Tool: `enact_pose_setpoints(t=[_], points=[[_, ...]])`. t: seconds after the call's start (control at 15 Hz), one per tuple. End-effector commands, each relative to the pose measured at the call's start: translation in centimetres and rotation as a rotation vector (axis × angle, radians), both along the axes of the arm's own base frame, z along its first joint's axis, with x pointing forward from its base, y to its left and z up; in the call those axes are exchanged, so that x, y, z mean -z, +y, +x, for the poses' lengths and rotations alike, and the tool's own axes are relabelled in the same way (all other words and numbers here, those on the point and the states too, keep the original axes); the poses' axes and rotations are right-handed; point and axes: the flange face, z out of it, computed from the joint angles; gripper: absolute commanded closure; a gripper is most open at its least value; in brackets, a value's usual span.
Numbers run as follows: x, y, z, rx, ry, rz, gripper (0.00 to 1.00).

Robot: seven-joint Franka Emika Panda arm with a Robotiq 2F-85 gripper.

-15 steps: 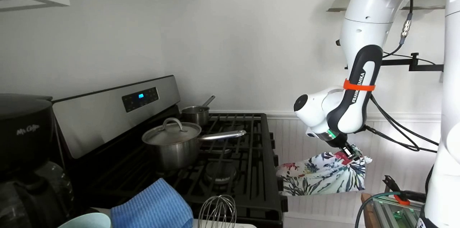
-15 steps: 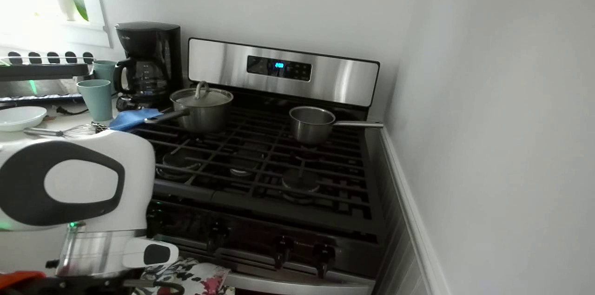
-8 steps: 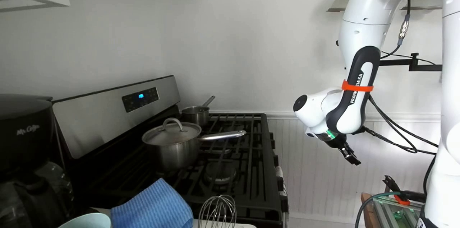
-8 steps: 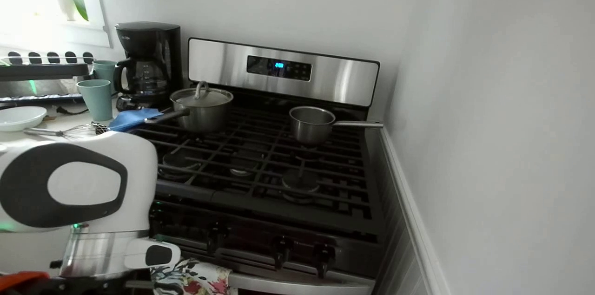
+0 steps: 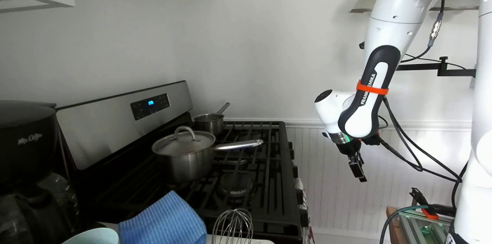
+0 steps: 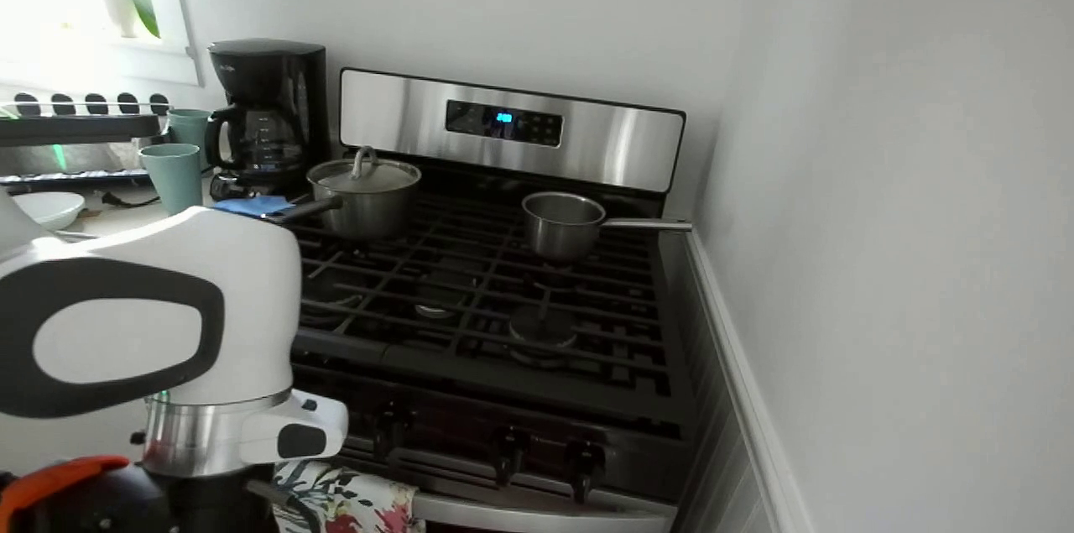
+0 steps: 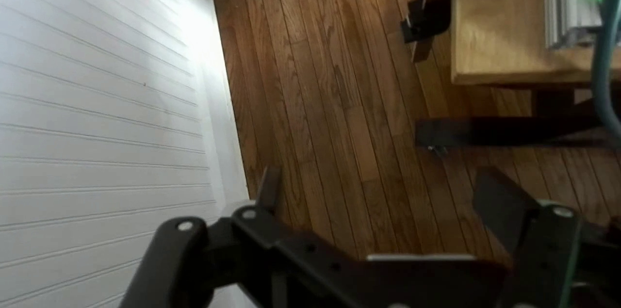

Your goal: Hang the floral cloth on the handle of the oven

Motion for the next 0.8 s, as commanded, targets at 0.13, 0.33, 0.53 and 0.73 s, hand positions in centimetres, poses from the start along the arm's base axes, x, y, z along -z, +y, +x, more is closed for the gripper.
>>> enact_pose_setpoints(t=[0.13, 0.33, 0.53, 0.73], points=[[-3.2, 0.2, 0.7, 0.067, -0.175, 0.044, 0.0], [-5.2, 0.0, 1.0, 0.085, -0.239, 0.041, 0.0], [-7.4, -0.2, 1.3, 0.101, -0.303, 0.038, 0.0], [-9.4, -0.1, 1.3, 0.11, -0.36, 0.04, 0.0]])
